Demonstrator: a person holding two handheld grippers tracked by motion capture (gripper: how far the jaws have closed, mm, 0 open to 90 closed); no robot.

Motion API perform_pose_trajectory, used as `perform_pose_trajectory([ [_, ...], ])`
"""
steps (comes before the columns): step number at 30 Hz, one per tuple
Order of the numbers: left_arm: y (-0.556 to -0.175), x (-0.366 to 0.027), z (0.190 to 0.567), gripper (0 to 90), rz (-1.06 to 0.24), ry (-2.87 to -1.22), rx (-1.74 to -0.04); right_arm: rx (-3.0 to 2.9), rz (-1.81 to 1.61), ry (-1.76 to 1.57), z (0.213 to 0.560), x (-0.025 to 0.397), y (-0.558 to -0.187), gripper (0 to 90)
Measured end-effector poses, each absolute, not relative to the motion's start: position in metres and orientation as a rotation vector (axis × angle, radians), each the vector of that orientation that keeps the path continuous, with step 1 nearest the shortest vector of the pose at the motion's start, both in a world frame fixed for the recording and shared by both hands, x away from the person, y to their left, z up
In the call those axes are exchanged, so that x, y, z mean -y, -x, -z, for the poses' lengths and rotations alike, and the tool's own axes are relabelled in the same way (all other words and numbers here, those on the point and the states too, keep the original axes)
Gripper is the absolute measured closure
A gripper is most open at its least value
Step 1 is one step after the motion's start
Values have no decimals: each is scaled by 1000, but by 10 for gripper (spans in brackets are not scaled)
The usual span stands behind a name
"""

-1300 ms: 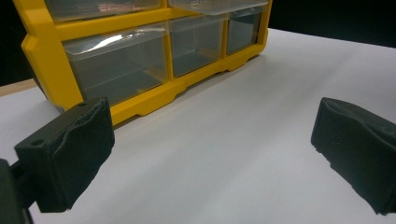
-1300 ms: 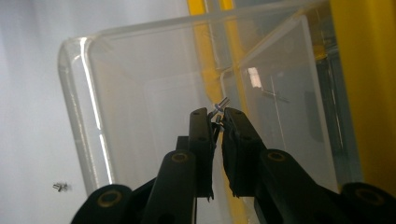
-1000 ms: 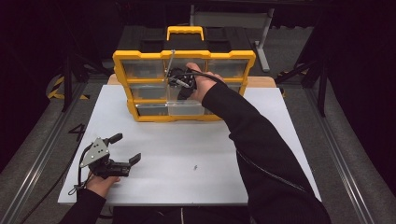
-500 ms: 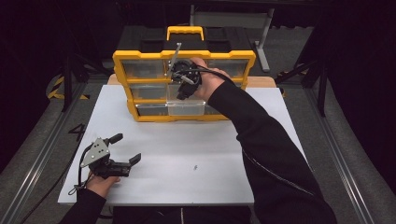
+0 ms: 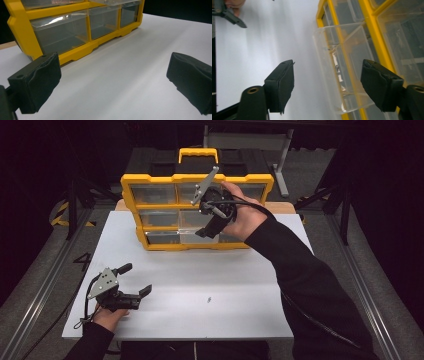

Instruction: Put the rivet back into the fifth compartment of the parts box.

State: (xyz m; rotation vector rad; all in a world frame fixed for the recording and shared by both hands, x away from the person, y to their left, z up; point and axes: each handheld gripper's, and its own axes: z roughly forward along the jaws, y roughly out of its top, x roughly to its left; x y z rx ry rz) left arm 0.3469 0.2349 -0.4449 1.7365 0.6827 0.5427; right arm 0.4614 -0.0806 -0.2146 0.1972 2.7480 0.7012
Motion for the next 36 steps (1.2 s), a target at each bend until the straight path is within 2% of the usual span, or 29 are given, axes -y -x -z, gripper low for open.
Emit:
perform_pose_trajectory([
  [6, -347, -235, 445, 3, -545, -1736, -683, -2757, -722, -166, 222, 90, -442, 206],
  [15, -347, -235, 445, 3, -543, -1734, -684, -2811, -699, -152, 252, 94, -427, 133],
  [36, -346, -235, 445, 3, -543, -1732, -683, -2937, -593, -141, 332, 87, -415, 98],
])
